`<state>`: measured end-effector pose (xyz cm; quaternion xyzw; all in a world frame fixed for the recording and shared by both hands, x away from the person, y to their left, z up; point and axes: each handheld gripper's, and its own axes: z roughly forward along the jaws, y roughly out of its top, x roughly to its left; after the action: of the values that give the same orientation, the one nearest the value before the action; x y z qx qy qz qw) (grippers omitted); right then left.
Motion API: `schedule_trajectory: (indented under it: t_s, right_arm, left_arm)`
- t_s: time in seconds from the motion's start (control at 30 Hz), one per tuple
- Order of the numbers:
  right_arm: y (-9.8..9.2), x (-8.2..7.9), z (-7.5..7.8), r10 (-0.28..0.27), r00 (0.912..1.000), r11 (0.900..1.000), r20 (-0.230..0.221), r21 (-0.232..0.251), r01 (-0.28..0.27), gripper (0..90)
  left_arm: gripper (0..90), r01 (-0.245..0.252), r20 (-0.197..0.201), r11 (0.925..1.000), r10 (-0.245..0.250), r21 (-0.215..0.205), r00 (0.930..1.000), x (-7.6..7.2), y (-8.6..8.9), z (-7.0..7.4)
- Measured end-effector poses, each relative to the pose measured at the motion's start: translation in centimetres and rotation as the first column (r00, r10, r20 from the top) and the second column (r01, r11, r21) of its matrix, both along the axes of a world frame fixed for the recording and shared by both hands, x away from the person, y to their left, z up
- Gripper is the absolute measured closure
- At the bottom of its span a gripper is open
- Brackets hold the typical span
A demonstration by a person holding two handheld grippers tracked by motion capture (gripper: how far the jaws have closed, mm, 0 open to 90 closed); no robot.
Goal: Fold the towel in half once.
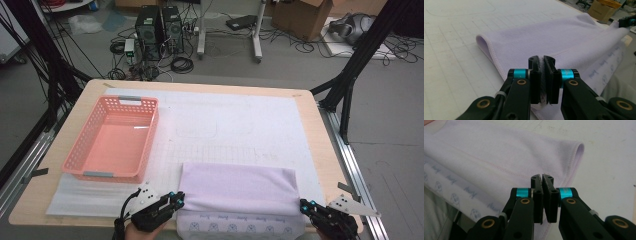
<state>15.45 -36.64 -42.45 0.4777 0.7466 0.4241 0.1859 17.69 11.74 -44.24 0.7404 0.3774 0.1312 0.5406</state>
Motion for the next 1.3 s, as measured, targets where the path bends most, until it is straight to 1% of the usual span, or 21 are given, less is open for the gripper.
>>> schedule_trajectory:
  t_s: [0.1,0.23,0.27,0.3,0.33,0.37,0.4,0.47,0.57,0.67,0.73,0.8,0.9,0.97,1.0,1.03,1.07,1.1,1.13,1.23,1.3]
  right_arm:
    - [-0.2,-1.1,0.3,0.004,0.9999,1.0,0.012,0.005,-0.004,86.8]
    - [-0.2,-2.9,0.3,0.015,0.9999,1.0,-0.001,0.0,-0.015,86.8]
    - [-0.2,-3.2,0.1,0.021,0.9997,1.0,-0.014,-0.008,-0.022,85.7]
    - [0.0,-3.5,-0.2,0.022,0.9995,0.999,-0.023,-0.032,-0.022,80.6]
    - [0.0,-3.7,-0.4,0.011,0.9996,0.998,-0.026,-0.069,-0.013,73.2]
    - [-0.1,-3.8,-0.5,-0.003,0.9996,0.998,-0.027,-0.068,0.001,68.3]
    - [-0.4,-3.8,-0.5,-0.021,0.9994,0.999,-0.027,-0.048,0.02,66.7]
    - [-1.0,-3.5,-0.2,-0.051,0.9987,0.999,-0.001,-0.017,0.051,65.8]
    - [-1.6,-2.6,-0.1,-0.082,0.9964,0.997,0.019,-0.009,0.082,68.3]
    - [-1.7,-0.7,-0.4,-0.086,0.9963,0.996,-0.001,0.018,0.086,71.7]
    - [-1.2,0.7,-0.6,-0.065,0.9978,0.997,-0.009,0.037,0.066,74.3]
    - [-0.3,2.3,-0.8,-0.051,0.9987,0.999,-0.009,0.008,0.051,76.1]
    - [1.0,4.9,-1.6,-0.022,0.9988,1.0,-0.044,-0.02,0.021,75.7]
    - [1.3,6.1,-2.4,-0.04,0.9973,0.996,-0.062,-0.078,0.035,77.6]
    - [1.0,6.3,-2.5,-0.058,0.9972,0.996,-0.048,-0.063,0.055,79.6]
    - [0.6,6.4,-2.5,-0.099,0.994,0.993,-0.046,-0.065,0.096,84.0]
    - [0.2,6.4,-2.4,-0.114,0.9931,0.989,-0.029,-0.099,0.111,84.5]
    - [0.0,6.3,-2.2,-0.139,0.9899,0.983,-0.026,-0.122,0.135,74.7]
    - [-0.2,6.4,-2.2,-0.147,0.9883,0.983,-0.039,-0.113,0.142,75.4]
    - [-0.5,6.2,-1.8,-0.122,0.9921,0.991,-0.029,-0.064,0.12,72.3]
    - [-0.3,6.6,-1.5,-0.104,0.994,0.994,-0.032,-0.042,0.103,66.3]
  left_arm:
    - [83.9,0.005,0.001,1.0,-0.005,0.005,1.0,-1.1,-0.1,0.1]
    - [83.3,0.019,0.002,0.9996,-0.019,0.019,0.9998,-2.4,0.1,0.1]
    - [80.4,0.016,0.001,0.9995,-0.016,0.028,0.9999,-2.7,0.1,0.0]
    - [73.6,0.005,0.002,0.9994,-0.005,0.035,1.0,-2.8,0.1,0.0]
    - [63.1,-0.008,0.003,0.9995,0.008,0.03,1.0,-2.7,0.2,-0.1]
    - [54.5,-0.02,0.001,0.9996,0.02,0.019,0.9998,-2.6,0.3,0.0]
    - [48.7,-0.03,-0.001,0.9995,0.03,0.005,0.9996,-2.5,0.4,0.0]
    - [44.2,-0.038,0.004,0.9993,0.038,0.003,0.9993,-2.2,0.5,0.1]
    - [43.5,-0.05,-0.003,0.9987,0.05,-0.004,0.9987,-1.5,0.7,0.0]
    - [43.5,-0.065,-0.009,0.9978,0.065,-0.016,0.9979,-0.7,0.8,0.1]
    - [43.5,-0.067,-0.007,0.9975,0.067,-0.023,0.9977,-0.2,0.7,0.2]
    - [43.5,-0.065,-0.014,0.9977,0.064,-0.02,0.9978,0.3,0.6,0.2]
    - [43.3,-0.059,-0.026,0.9983,0.059,-0.007,0.998,1.1,0.2,0.0]
    - [42.8,-0.06,-0.028,0.9982,0.06,0.005,0.9978,1.7,0.2,-0.1]
    - [42.6,-0.063,-0.034,0.998,0.063,0.006,0.9974,2.0,0.2,-0.2]
    - [42.5,-0.063,-0.04,0.998,0.063,0.007,0.9972,2.3,0.3,-0.2]
    - [42.1,-0.063,-0.043,0.998,0.063,0.009,0.997,2.6,0.4,-0.2]
    - [42.0,-0.067,-0.05,0.9977,0.067,0.007,0.9965,2.9,0.5,-0.3]
    - [41.9,-0.067,-0.056,0.9976,0.068,0.015,0.9961,3.4,0.6,-0.4]
    - [40.5,-0.074,-0.08,0.9969,0.076,0.027,0.9939,4.5,0.6,-0.7]
    - [40.4,-0.08,-0.101,0.9961,0.083,0.038,0.9914,5.4,0.5,-0.9]
